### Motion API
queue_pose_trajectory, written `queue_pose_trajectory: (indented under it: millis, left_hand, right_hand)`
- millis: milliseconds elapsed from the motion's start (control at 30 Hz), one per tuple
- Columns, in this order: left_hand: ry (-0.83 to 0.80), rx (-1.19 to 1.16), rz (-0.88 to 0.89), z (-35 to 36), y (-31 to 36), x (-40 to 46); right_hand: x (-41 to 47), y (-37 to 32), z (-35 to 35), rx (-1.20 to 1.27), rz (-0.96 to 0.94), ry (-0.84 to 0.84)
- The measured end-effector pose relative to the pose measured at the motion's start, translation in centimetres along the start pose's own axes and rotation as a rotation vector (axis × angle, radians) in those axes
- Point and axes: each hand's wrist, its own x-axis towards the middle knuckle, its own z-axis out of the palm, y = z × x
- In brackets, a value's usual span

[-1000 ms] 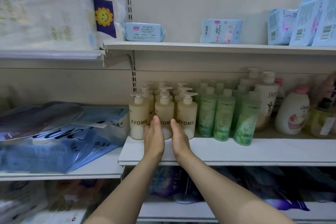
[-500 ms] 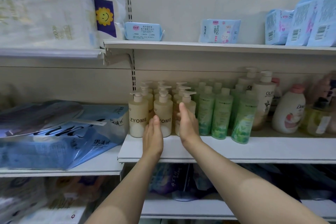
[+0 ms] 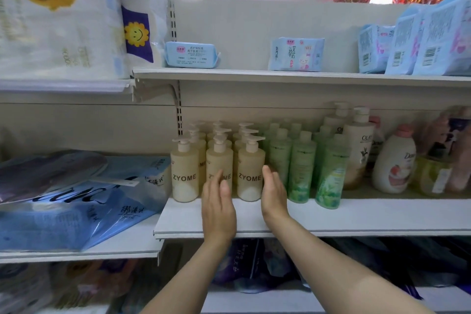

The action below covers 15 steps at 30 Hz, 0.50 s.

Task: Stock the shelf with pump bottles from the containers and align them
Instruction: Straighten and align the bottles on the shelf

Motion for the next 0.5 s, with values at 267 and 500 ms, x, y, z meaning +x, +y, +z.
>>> queue_pose_trajectory:
  millis: [267, 500]
  left_hand:
    - [-0.077, -0.062, -0.12, 4.5, 1.6, 0.0]
    - [0.039, -0.129, -0.143, 4.6, 1.1, 0.2]
  right_hand:
    - [1.2, 2.0, -0.1, 0.165, 0.071, -0.117]
    - [2.1, 2.4, 0.0, 0.295, 0.089, -0.161]
